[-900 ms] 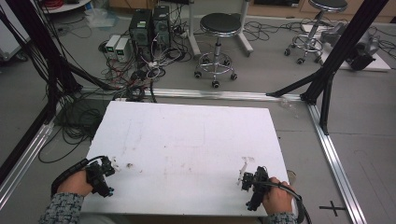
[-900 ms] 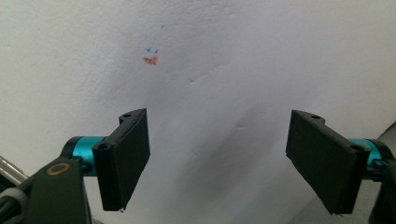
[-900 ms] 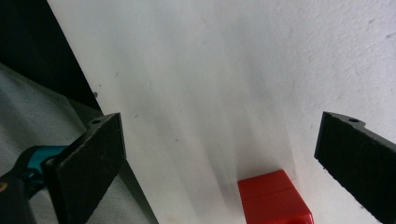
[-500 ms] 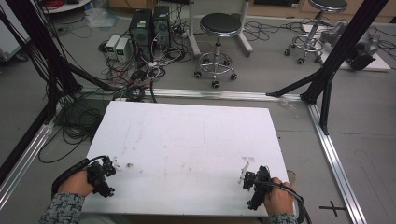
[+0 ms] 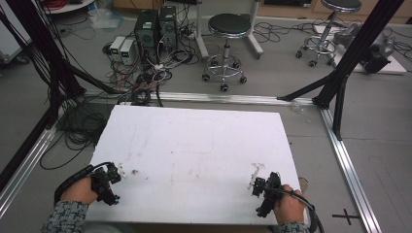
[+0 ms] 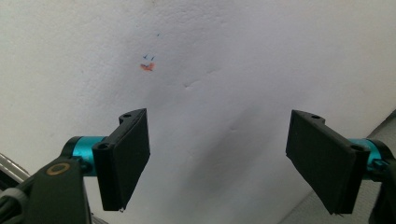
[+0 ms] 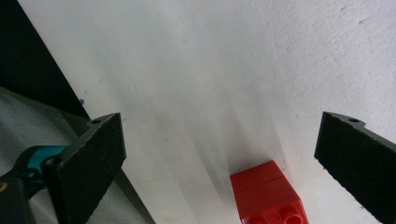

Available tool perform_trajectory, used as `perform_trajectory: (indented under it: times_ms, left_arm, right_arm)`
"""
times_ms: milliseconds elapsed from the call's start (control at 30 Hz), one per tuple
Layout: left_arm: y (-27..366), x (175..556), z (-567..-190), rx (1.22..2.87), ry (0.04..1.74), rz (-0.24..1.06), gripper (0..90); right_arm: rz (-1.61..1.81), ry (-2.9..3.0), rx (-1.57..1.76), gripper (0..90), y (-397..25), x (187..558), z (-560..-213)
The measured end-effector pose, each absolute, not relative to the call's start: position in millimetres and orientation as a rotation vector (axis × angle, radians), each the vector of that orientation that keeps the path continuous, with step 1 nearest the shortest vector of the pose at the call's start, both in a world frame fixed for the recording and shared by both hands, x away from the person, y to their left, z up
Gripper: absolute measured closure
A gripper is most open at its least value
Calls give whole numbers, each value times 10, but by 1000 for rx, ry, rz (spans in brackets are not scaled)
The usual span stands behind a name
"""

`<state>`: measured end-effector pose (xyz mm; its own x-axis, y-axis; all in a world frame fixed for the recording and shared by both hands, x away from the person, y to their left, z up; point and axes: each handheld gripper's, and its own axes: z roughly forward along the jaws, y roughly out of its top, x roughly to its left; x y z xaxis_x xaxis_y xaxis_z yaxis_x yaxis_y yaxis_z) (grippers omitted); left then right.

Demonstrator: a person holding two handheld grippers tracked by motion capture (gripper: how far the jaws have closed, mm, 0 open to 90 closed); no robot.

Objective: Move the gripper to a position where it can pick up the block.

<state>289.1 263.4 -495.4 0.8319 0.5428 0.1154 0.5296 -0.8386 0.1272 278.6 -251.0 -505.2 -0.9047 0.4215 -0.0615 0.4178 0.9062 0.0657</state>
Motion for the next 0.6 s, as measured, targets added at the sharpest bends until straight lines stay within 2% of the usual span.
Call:
perform_trajectory:
  times_ms: [600]
  left_arm:
    - [2643,2888,-4948,2916,862,226,220]
  right_arm:
    - [101,2989,643,10,-2546,2783,-4970]
